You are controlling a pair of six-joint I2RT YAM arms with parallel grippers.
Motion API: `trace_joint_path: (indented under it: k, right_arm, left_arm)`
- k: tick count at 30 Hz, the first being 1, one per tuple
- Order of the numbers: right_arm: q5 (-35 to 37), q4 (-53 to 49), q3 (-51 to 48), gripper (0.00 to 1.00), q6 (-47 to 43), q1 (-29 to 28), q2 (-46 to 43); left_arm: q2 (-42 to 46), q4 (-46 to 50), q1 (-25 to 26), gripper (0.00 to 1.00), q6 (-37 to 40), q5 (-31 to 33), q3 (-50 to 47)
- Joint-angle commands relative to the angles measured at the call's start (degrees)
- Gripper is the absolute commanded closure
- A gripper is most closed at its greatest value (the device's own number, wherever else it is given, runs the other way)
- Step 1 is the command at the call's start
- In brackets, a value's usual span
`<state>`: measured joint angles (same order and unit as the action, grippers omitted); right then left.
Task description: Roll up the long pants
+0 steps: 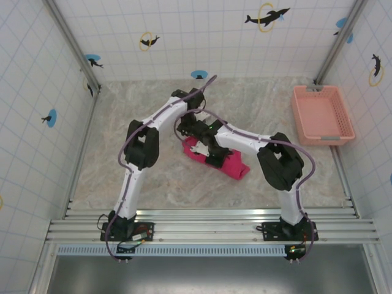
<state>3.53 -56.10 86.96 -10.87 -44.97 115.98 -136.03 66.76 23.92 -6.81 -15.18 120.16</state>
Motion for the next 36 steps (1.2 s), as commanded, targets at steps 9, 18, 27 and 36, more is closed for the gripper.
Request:
trace_joint_path:
  k: [9, 18, 27, 36]
  right_arm:
    - [-39.45, 1.30, -1.14, 0.80, 8.62, 14.67, 9.49]
    - [-46.67, -0.65, -0.56, 0.81, 8.82, 19.56, 6.98]
    - [-51.44, 0.29, -0.74, 0.83, 10.14, 21.97, 4.17]
    - [-53.99, 0.82, 4.65, 0.83, 14.33, 32.04, -1.84]
  left_arm:
    - [4.20, 10.40, -9.78, 0.03, 0.04, 1.55, 2.94]
    - [3.08, 9.31, -16.10, 0.02, -4.55, -0.98, 9.93]
    - [2.55, 7.69, -18.06, 0.03, -5.54, -2.91, 10.78]
    - [4.27, 6.13, -18.15, 0.02, -4.72, -4.32, 5.61]
